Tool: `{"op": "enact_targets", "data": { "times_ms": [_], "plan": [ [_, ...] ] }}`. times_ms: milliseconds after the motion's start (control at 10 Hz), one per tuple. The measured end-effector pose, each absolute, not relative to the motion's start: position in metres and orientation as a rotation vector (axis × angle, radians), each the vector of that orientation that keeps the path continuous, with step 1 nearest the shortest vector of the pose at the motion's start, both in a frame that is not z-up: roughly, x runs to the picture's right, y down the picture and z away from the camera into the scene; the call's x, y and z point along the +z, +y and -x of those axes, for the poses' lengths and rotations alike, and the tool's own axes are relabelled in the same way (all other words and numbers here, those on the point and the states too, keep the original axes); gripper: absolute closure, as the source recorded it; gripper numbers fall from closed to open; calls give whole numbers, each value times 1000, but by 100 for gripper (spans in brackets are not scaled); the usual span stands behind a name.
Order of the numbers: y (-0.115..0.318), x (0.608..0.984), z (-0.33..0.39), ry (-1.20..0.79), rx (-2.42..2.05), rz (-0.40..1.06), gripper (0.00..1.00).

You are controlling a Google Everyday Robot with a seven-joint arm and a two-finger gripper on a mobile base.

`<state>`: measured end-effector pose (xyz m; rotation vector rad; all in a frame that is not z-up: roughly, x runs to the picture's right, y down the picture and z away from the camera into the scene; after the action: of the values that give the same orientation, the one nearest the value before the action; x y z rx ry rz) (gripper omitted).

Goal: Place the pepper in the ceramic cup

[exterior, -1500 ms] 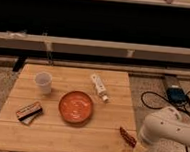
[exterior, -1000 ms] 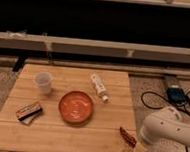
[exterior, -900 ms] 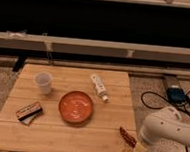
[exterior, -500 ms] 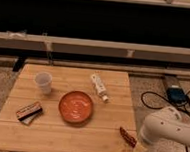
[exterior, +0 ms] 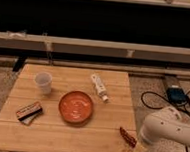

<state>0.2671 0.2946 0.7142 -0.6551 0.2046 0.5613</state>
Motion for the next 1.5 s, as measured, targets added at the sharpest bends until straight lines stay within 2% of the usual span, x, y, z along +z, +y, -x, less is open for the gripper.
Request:
{"op": "enact_targets", "data": {
  "times_ms": [900, 1500],
  "plan": [
    [297, 716, -265, 204, 555, 646, 20],
    [285, 750, -213, 182, 558, 599, 20]
  ]
}}
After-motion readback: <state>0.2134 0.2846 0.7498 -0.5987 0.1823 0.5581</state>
